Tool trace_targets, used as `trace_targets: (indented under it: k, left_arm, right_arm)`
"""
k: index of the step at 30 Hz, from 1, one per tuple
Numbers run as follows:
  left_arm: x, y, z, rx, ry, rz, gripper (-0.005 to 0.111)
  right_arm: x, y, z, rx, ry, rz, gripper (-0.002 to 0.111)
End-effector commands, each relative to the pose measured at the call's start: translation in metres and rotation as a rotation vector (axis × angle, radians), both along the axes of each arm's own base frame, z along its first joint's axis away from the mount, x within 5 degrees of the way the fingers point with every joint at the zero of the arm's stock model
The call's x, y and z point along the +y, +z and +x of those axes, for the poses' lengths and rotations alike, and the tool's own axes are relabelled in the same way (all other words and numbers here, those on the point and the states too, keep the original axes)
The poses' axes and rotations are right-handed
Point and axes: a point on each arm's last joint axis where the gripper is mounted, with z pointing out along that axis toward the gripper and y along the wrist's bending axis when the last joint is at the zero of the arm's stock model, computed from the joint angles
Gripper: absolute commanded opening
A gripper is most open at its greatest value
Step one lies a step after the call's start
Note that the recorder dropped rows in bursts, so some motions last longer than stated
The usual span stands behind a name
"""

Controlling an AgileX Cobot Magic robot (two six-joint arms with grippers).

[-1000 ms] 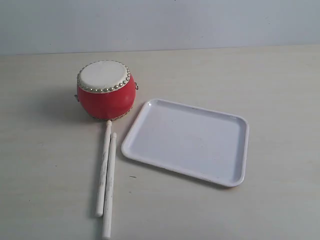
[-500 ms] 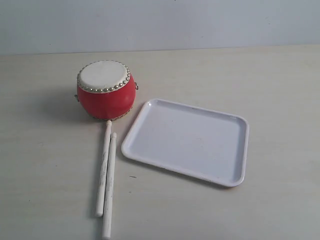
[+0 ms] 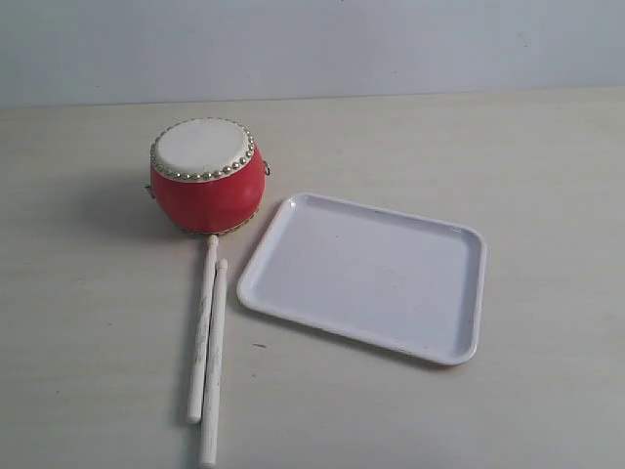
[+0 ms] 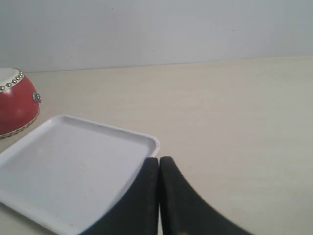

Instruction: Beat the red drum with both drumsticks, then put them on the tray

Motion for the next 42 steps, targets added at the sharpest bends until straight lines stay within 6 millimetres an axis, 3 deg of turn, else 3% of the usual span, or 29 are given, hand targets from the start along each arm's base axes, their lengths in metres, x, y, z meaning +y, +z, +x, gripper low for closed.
trace_targets:
  k: [1,9,17,20,25,31,35,42]
  left_arm:
    - [-0.002,0.009,0.001,-0.076,0.008,-0.246,0.0]
    - [-0.003,0.014,0.001,-0.083,0.013,-0.551,0.0]
    - [-0.004,0.015,0.0,-0.078,0.009,-0.591,0.0]
    - [-0.004,0.037,-0.003,-0.144,-0.018,-0.523,0.0]
    - [-0.004,0.091,-0.019,-0.305,-0.072,-0.446,0.0]
    - [-0.007,0.14,-0.024,-0.344,-0.117,-0.359,0.0]
    - [-0.013,0.167,-0.013,-0.288,-0.158,-0.249,0.0]
    - [-0.034,0.189,0.035,0.054,-0.311,-0.201,0.0]
  right_arm:
    - [0.0,-0.001,0.0,-0.005,0.001,-0.001,0.0]
    - [0.0,-0.001,0.0,-0.005,0.001,-0.001,0.0]
    - [0.0,-0.001,0.0,-0.005,0.001,-0.001,0.0]
    - [0.0,-0.001,0.0,-0.005,0.001,-0.001,0.0]
    - [0.0,-0.001,0.0,-0.005,0.001,-0.001,0.0]
    - [0.0,-0.001,0.0,-0.005,0.001,-0.001,0.0]
    - [0.0,-0.001,0.0,-0.005,0.001,-0.001,0.0]
    - [0.0,-0.001,0.0,-0.005,0.001,-0.001,0.0]
